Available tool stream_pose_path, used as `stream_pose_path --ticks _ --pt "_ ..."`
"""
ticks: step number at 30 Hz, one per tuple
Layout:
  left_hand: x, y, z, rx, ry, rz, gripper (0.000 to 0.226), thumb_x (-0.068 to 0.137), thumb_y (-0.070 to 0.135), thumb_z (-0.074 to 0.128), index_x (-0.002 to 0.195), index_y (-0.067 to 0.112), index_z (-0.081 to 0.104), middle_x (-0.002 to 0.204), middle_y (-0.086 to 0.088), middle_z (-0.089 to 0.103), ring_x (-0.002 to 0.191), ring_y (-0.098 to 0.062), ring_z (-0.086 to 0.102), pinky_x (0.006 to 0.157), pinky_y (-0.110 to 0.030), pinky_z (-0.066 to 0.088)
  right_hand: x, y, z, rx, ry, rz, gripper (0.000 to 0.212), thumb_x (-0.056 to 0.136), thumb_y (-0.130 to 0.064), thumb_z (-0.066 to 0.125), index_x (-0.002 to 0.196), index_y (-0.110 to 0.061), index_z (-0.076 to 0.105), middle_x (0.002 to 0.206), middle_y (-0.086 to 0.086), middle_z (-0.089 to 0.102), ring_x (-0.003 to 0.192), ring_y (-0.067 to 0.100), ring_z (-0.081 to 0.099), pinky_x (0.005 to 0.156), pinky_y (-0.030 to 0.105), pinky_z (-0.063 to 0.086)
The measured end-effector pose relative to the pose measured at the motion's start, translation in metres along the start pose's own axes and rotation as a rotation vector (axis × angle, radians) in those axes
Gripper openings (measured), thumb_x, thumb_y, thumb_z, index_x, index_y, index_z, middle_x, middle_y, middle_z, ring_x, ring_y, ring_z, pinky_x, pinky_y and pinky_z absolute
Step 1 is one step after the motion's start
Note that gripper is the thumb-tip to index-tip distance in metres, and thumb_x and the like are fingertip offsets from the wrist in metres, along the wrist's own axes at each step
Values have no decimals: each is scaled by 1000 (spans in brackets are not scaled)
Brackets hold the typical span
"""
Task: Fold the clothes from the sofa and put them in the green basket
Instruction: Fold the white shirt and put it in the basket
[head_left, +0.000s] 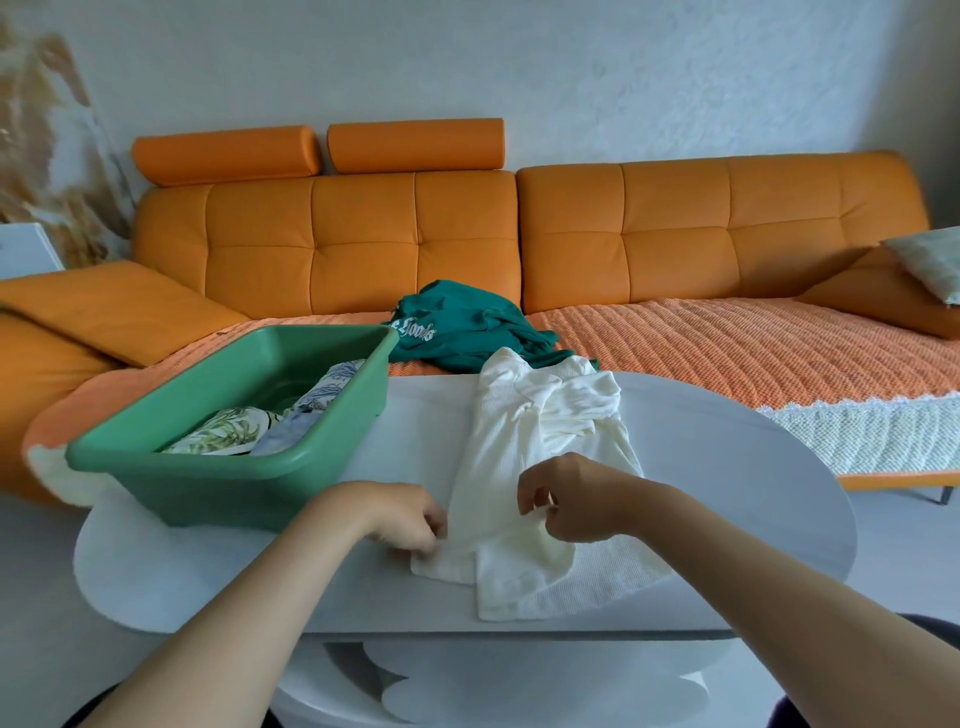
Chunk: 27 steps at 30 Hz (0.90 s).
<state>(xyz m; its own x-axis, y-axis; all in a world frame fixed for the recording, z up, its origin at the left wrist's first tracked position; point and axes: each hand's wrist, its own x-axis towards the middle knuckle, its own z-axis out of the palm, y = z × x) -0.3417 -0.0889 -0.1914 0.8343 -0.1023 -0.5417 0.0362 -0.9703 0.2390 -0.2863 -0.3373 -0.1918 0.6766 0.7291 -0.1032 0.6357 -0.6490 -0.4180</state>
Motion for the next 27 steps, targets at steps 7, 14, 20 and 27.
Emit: stream_pose_path --ticks 7,14,20,27 --pt "15 25 -10 -112 470 136 32 86 48 58 73 23 72 74 16 67 72 -7 62 68 -28 51 0 -12 0 110 -308 37 18 83 -23 60 89 -27 77 76 -18 68 70 -4 60 71 15 43" --pt "39 38 14 118 109 167 117 69 70 76 156 44 3 166 12 -9 152 -15 -7 122 -47 12 5 13 9 -195 24 82 61 80 -52 74 136 -40 52 149 -9 40 139 16 34 115 38 27" --pt "42 40 -8 60 120 117 83 66 78 67 141 51 44 161 12 24 146 -15 25 113 -38 34 10 27 -1 -106 -28 121 55 77 -69 68 127 -45 61 142 -16 50 133 11 42 115 38 27" --pt "85 52 -37 -48 713 300 36 101 20 44 132 29 60 140 9 52 126 -13 48 100 -31 43 38 63 -24 -118 290 226 33 96 -39 59 127 -30 61 140 -2 51 128 20 48 106 40 40"
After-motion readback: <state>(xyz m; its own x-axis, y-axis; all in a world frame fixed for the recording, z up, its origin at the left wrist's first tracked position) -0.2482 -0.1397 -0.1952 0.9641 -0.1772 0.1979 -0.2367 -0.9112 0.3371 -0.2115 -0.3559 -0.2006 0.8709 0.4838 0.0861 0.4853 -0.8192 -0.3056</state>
